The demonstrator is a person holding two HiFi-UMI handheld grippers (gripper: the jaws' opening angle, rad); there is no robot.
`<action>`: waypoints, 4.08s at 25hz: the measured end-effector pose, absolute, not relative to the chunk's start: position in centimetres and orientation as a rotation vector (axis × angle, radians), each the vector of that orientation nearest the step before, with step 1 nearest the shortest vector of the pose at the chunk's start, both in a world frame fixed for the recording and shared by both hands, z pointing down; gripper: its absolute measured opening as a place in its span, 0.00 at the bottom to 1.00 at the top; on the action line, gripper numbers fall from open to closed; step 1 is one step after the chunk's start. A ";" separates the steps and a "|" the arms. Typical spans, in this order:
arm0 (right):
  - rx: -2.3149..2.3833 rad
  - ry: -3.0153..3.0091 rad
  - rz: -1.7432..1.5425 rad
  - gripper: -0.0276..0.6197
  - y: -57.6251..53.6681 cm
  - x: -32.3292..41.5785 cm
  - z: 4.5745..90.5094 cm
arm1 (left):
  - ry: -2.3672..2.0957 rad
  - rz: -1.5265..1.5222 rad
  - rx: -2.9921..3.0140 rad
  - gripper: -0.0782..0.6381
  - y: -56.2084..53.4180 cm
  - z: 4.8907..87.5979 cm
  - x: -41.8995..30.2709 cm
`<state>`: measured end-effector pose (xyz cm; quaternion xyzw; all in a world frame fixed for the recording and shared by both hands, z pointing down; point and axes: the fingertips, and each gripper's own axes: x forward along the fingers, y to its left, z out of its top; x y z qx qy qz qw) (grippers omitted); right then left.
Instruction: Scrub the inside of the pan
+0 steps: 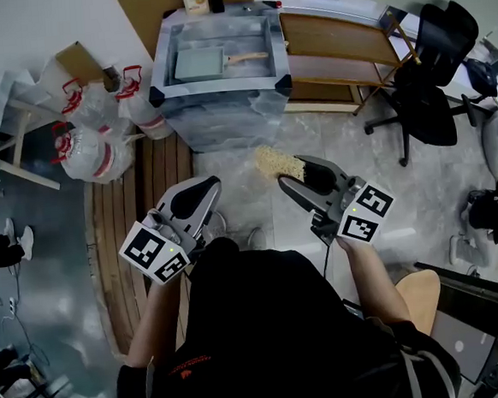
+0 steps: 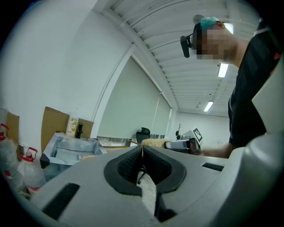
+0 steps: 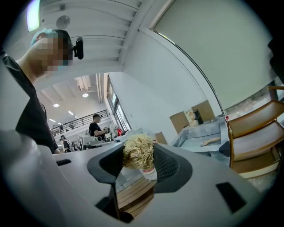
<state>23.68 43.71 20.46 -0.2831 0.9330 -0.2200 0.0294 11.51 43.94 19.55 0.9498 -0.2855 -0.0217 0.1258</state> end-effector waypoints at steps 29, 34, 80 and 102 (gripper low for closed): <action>-0.988 2.885 -0.795 0.33 19.0 14.9 23.5 | -0.788 -0.069 2.689 0.14 17.9 23.3 1.4; -1.032 2.881 -0.850 0.33 12.7 11.7 24.4 | -0.778 -0.045 2.678 0.14 11.1 23.8 -2.5; -0.908 3.105 -1.067 0.33 -12.0 11.7 33.9 | -0.865 0.114 2.525 0.14 -9.7 31.9 -2.1; -0.904 3.313 -1.122 0.33 -16.5 6.6 44.0 | -0.905 0.171 2.421 0.14 -11.4 37.3 -6.0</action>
